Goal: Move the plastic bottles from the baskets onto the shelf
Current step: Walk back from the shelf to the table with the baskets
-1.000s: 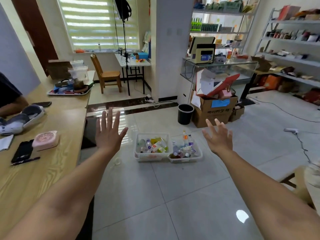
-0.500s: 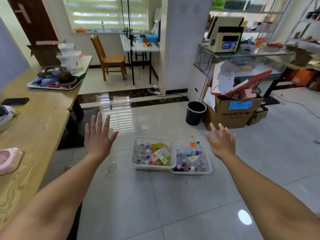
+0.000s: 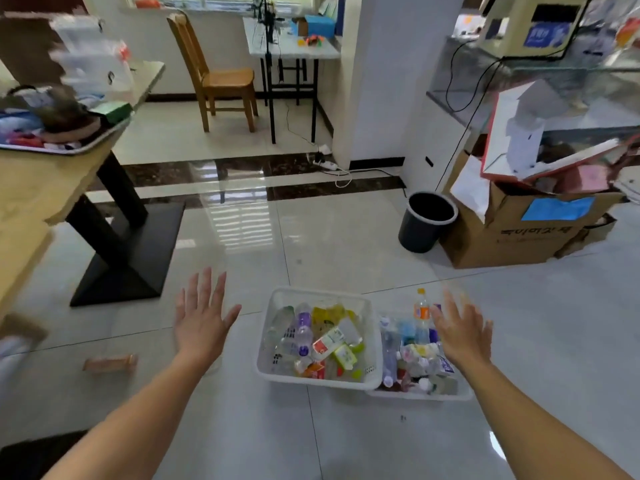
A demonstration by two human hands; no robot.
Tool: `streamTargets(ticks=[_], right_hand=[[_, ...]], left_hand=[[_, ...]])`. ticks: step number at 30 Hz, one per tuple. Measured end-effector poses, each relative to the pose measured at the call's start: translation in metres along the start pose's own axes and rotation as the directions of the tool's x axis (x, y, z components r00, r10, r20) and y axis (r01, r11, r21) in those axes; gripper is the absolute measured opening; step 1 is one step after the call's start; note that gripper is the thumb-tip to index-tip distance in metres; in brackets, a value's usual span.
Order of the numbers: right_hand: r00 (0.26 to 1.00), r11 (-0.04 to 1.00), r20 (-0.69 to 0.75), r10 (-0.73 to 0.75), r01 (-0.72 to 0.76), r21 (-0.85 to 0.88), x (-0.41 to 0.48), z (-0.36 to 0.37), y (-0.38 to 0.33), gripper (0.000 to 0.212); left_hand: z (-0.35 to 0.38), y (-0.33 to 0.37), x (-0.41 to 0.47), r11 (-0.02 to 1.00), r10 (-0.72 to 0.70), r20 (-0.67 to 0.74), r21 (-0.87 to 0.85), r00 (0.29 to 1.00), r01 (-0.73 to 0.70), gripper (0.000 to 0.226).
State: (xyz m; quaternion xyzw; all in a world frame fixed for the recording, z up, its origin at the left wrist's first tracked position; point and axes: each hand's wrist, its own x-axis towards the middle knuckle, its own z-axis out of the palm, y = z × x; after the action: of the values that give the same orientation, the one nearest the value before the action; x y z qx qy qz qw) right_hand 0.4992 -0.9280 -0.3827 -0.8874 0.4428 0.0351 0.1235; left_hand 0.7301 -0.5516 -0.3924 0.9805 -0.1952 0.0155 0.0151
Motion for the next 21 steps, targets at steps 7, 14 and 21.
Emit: streamTargets(ticks=[7,14,21], right_hand=[[0.978,0.900,0.049,0.205,-0.208,0.382,0.134,0.254,-0.001,0.061],[0.929,0.860,0.223,0.296,-0.360,0.361,0.232,0.415,-0.002,0.072],[0.934,0.844,0.252,0.255,-0.342,0.413,0.250,0.459,0.011,0.061]], left_hand=[[0.259,0.025,0.100,0.908,-0.250,0.263,-0.272,0.932,0.320,0.077],[0.409,0.055,0.160,0.668,-0.217,0.434,-0.587,0.874,0.457,0.072],[0.447,0.052,0.176,0.854,-0.376,0.258,-0.275,0.890,0.441,0.055]])
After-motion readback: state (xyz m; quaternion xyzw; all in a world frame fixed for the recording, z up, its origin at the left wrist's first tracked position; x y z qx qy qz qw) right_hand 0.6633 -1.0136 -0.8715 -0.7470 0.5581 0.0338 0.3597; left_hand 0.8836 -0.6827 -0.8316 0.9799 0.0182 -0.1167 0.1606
